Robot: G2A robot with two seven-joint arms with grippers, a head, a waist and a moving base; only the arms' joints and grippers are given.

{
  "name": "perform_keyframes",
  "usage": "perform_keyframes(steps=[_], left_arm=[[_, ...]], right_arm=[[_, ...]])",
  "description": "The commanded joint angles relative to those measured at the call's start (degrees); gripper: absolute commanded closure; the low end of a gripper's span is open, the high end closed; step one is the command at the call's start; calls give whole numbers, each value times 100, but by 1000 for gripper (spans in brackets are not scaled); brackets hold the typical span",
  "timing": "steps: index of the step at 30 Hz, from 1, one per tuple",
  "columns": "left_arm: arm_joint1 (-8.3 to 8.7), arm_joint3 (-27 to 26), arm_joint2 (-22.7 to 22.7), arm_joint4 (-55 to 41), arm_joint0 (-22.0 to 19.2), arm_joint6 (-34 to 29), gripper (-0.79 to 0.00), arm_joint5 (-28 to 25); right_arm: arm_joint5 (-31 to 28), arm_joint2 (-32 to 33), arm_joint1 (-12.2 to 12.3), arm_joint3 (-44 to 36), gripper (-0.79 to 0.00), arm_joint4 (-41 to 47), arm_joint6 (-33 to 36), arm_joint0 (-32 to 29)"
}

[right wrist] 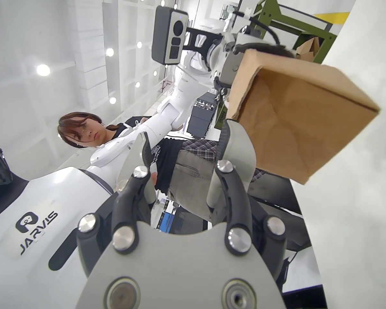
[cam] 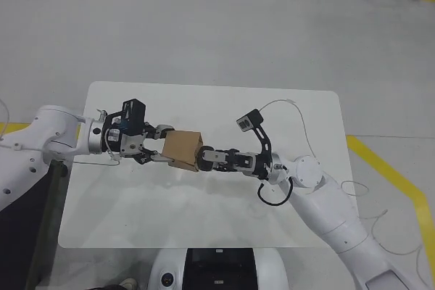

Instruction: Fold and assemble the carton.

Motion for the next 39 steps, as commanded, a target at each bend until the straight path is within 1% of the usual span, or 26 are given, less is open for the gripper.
perform_keyframes(steps=[1, 7, 10, 13, 15, 18, 21, 22, 24, 25, 26, 27, 29, 35, 36, 39], left_arm=[[-12, 6, -12, -15, 18, -17, -265, 0], [-44, 42, -56, -85, 77, -44, -265, 0], [-55, 90, -53, -110, 139, -58, -262, 0], [-76, 174, -13, -53, 249, -133, -262, 0], [-107, 217, 25, -69, 353, -72, -265, 0], [-173, 257, 37, 98, 487, 9, -271, 113], [-294, 374, 88, 274, 597, 113, -265, 307], [-347, 455, 109, 358, 604, 96, -262, 389], [-478, 578, 156, 492, 585, 114, -252, 488], [-550, 668, 184, 589, 565, 102, -246, 555], [-631, 744, 219, 677, 538, 105, -243, 614], [-714, 832, 253, 746, 509, 137, -231, 652], [-894, 1055, 336, 853, 446, 222, -197, 690], [-1489, 1822, 636, 1192, 208, 390, -246, 784], [-1595, 1962, 690, 1230, 154, 380, -246, 777], [-1904, 2341, 834, 1367, 9, 421, -234, 771]], right_arm=[[11, -87, -22, -15, -379, 5, 39, 0], [-68, -186, -79, 98, -382, 31, -7, 37], [-270, 36, -50, 142, -379, -33, -39, 46], [-526, 328, 14, 126, -379, -294, -16, 7], [-683, 518, 60, 121, -372, -519, -26, -43], [-728, 703, 110, 54, -366, -519, 36, -164], [-748, 848, 147, -5, -382, -444, 106, -269], [-751, 887, 159, -20, -400, -446, 128, -299], [-756, 962, 182, -61, -480, -468, 163, -358], [-761, 1001, 195, -79, -542, -527, 188, -382], [-759, 1042, 210, -101, -576, -589, 209, -412], [-755, 1079, 223, -131, -634, -623, 224, -447], [-762, 1176, 252, -188, -662, -688, 243, -517], [-781, 1484, 344, -421, -677, -973, 223, -766], [-808, 1541, 360, -475, -686, -1031, 218, -811], [-934, 1726, 406, -701, -748, -1188, 175, -935]])
